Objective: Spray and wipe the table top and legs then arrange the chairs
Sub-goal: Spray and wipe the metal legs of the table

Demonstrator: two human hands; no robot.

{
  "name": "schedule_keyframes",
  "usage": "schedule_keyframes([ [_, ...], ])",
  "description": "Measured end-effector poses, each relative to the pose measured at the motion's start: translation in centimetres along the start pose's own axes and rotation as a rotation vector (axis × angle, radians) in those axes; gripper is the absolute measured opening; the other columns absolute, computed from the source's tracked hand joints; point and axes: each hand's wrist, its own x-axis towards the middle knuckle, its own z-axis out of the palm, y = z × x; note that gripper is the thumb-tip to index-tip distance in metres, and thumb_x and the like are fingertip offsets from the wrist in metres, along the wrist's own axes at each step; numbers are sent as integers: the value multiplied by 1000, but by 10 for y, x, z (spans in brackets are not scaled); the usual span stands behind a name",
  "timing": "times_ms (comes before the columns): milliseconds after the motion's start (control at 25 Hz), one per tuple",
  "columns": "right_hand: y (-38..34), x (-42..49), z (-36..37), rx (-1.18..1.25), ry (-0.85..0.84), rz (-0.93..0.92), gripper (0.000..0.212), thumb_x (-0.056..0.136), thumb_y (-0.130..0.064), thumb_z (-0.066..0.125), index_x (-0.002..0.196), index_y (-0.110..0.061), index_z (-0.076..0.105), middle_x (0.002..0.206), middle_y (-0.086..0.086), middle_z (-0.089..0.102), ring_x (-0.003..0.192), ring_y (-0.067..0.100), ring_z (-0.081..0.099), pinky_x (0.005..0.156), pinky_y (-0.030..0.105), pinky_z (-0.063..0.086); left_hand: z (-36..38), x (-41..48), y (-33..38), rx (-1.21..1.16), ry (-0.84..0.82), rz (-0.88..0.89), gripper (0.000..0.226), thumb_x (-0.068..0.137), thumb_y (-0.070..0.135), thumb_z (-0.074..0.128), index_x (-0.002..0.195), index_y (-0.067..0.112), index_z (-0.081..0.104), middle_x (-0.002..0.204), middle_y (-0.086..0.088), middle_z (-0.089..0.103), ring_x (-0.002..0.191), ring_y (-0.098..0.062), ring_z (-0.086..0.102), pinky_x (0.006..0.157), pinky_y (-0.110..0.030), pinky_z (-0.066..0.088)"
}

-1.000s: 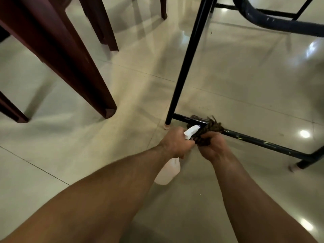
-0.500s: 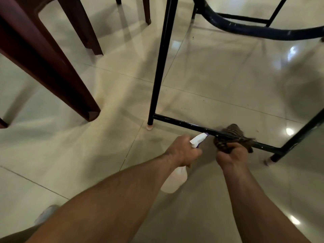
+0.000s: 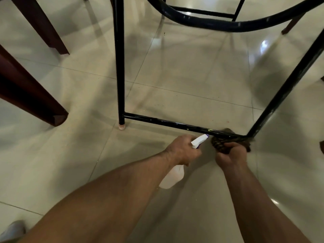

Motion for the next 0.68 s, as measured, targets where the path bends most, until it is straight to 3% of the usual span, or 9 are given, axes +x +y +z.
schedule_keyframes([
  [80,-5,-6,-10,-75,-82,-6,67,58,10,35,115,-10,63,114,16,66,103,33,63,103,48,45,18,6,5,-1,-59,1,16,84,10,62,73,22,60,71,-2,64,48,-18,57,48,-29,52],
  [160,-13,-2,-14,-52,-37,-2,59,62,12,35,109,-10,63,113,15,66,99,32,64,101,48,47,35,9,12,-9,-86,9,11,83,11,59,76,19,62,71,-4,67,46,-19,58,49,-29,53],
  [240,-17,3,-11,-64,23,53,39,79,12,34,101,-5,61,107,15,64,90,30,63,85,45,53,45,10,17,-45,-75,41,11,83,11,60,78,19,64,71,-4,65,52,-21,59,48,-29,53],
  [320,-13,1,-7,-109,57,96,29,90,6,35,105,-3,59,100,16,63,88,30,63,72,43,52,48,11,20,-67,-81,41,9,83,9,60,83,15,66,75,-10,67,52,-20,59,47,-28,51],
  [560,-18,-4,-32,-4,267,-97,48,83,8,43,125,-8,60,118,14,67,101,33,66,90,41,56,43,14,18,-54,-76,48,8,83,9,65,82,17,65,79,-7,69,54,-18,60,49,-28,52],
  [680,-15,-2,-25,-35,390,-363,48,86,4,48,130,-9,60,117,6,66,103,26,67,92,35,55,45,14,20,-67,-68,61,6,84,11,60,84,16,63,75,-8,68,51,-20,60,49,-29,53],
])
